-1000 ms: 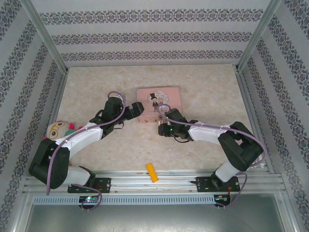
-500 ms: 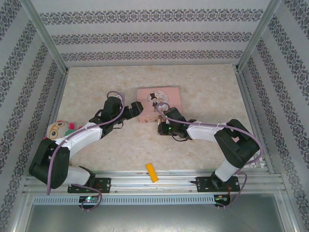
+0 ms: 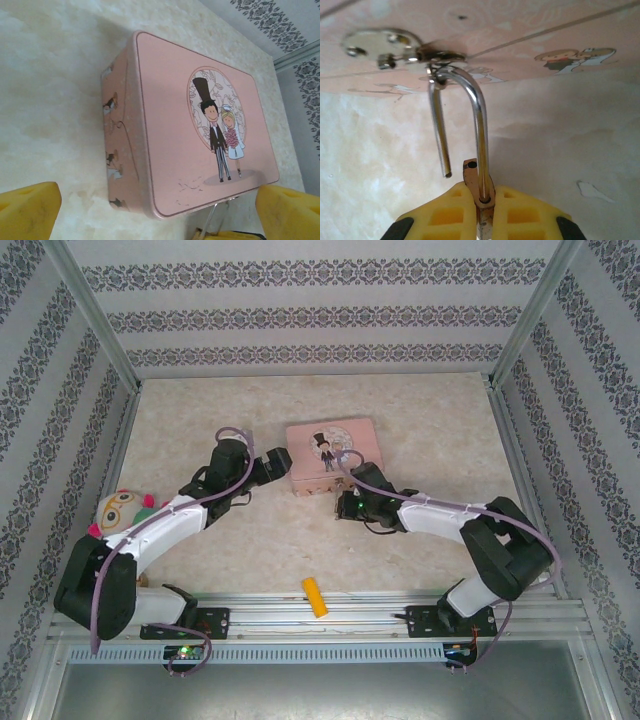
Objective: Unlock the padlock with the key
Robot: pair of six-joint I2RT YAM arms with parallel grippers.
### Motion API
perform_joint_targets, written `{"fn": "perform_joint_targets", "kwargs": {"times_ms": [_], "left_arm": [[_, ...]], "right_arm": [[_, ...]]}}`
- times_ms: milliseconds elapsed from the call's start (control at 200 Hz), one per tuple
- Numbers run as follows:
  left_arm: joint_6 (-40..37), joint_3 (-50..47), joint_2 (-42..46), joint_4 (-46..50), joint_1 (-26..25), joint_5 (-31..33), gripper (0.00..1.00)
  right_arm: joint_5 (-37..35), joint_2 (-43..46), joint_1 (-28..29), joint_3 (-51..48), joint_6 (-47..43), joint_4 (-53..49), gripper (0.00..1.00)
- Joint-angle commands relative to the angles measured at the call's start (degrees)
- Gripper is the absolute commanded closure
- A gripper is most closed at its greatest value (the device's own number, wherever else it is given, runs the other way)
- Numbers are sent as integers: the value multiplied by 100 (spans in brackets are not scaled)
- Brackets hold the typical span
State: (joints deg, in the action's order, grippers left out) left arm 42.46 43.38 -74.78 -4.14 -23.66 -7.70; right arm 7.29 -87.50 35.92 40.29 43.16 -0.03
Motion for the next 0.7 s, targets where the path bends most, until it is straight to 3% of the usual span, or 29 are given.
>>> {"fn": "perform_joint_targets", "kwargs": {"times_ms": [0,360,695], "left_arm": [[-409,244,190,434,-140,523,1],[-1318,633,-313,737,-1193,1986,1],[-1791,1229,-1364,869,-1433,2188,1]], "right_arm": [[-190,303,-143,-164,431,-53,100],[-165,459,-248,-329,806,101,100],[-8,443,-405,-482,944,332,100]]}}
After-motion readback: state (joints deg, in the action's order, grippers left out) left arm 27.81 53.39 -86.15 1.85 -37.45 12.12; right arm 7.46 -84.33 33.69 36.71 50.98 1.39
